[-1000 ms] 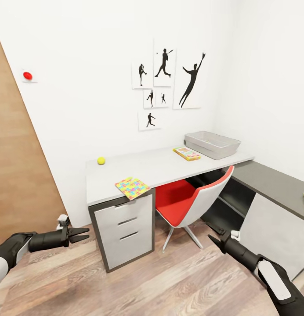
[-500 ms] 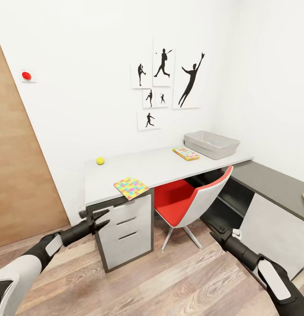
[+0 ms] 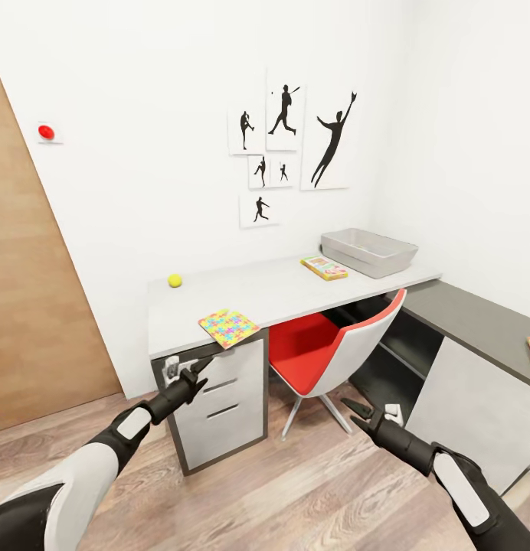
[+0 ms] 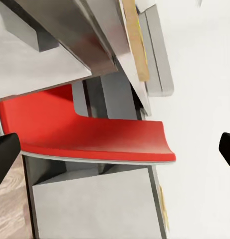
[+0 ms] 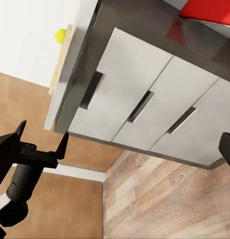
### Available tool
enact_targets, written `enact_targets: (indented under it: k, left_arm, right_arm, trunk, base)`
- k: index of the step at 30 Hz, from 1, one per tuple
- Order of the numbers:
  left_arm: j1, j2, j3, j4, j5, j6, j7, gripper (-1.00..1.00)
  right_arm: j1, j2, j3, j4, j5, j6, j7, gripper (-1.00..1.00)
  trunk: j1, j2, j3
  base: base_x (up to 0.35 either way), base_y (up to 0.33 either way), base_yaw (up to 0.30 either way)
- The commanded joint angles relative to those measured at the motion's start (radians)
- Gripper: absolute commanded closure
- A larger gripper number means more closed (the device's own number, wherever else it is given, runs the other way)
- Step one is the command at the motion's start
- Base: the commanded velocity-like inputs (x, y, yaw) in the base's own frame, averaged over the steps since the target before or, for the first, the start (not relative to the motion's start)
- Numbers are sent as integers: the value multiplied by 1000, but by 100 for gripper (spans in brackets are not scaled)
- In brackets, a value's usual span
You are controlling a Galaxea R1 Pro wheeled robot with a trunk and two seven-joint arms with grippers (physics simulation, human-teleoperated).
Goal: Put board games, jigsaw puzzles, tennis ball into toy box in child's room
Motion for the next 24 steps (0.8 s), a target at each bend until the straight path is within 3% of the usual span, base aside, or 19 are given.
enact_targets:
  k: [1,24]
  left_arm:
    - [0,-2,1,1,7,7,0,-100]
    - [0,-26,1,2,5,1,7,-100]
  right_arm:
    - [-1,0,-1,1,-4,6,0,-100]
    - [-1,0,-4,3,-12,5,1,-100]
  trunk:
    - [0,-1,-1]
    - [0,-1,-1]
  base:
    - [0,0,0]
    - [36,-37,0]
